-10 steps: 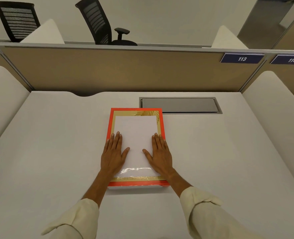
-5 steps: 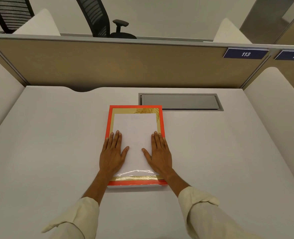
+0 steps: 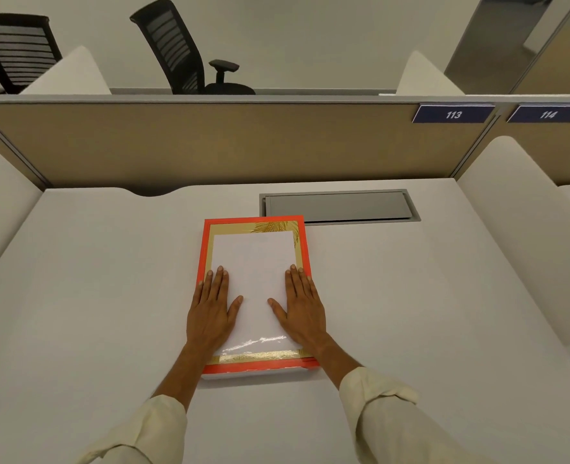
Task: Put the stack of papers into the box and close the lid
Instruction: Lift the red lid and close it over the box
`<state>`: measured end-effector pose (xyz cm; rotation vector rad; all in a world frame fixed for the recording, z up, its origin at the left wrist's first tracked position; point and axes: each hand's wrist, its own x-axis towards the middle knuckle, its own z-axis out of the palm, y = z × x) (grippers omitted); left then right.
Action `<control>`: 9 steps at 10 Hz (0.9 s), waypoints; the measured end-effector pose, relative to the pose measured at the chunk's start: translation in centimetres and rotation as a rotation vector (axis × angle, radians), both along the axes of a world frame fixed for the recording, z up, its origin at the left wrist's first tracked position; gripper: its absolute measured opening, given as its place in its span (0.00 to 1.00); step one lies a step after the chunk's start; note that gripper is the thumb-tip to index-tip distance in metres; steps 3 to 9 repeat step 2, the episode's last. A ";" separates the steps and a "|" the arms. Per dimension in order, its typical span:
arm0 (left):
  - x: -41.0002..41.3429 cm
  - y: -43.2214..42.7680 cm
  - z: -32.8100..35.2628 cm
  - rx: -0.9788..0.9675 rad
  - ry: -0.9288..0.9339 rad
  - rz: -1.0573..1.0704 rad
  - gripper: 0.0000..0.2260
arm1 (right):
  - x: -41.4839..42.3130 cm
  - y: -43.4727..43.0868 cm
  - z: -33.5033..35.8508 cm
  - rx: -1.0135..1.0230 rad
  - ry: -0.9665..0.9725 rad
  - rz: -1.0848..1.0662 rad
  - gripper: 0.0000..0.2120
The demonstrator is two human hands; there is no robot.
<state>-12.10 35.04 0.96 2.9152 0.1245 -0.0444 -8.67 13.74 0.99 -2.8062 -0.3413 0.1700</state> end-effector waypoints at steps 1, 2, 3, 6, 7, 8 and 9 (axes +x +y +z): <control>0.1 -0.5 0.6 -0.022 0.012 0.018 0.42 | 0.1 -0.8 0.8 0.052 0.028 0.019 0.40; 0.3 -2.1 0.4 -0.050 -0.016 0.047 0.44 | 0.2 -2.6 1.1 0.111 0.017 0.011 0.42; 0.3 -2.1 0.4 -0.050 -0.016 0.047 0.44 | 0.2 -2.6 1.1 0.111 0.017 0.011 0.42; 0.3 -2.1 0.4 -0.050 -0.016 0.047 0.44 | 0.2 -2.6 1.1 0.111 0.017 0.011 0.42; 0.3 -2.1 0.4 -0.050 -0.016 0.047 0.44 | 0.2 -2.6 1.1 0.111 0.017 0.011 0.42; 0.3 -2.1 0.4 -0.050 -0.016 0.047 0.44 | 0.2 -2.6 1.1 0.111 0.017 0.011 0.42; 0.3 -2.1 0.4 -0.050 -0.016 0.047 0.44 | 0.2 -2.6 1.1 0.111 0.017 0.011 0.42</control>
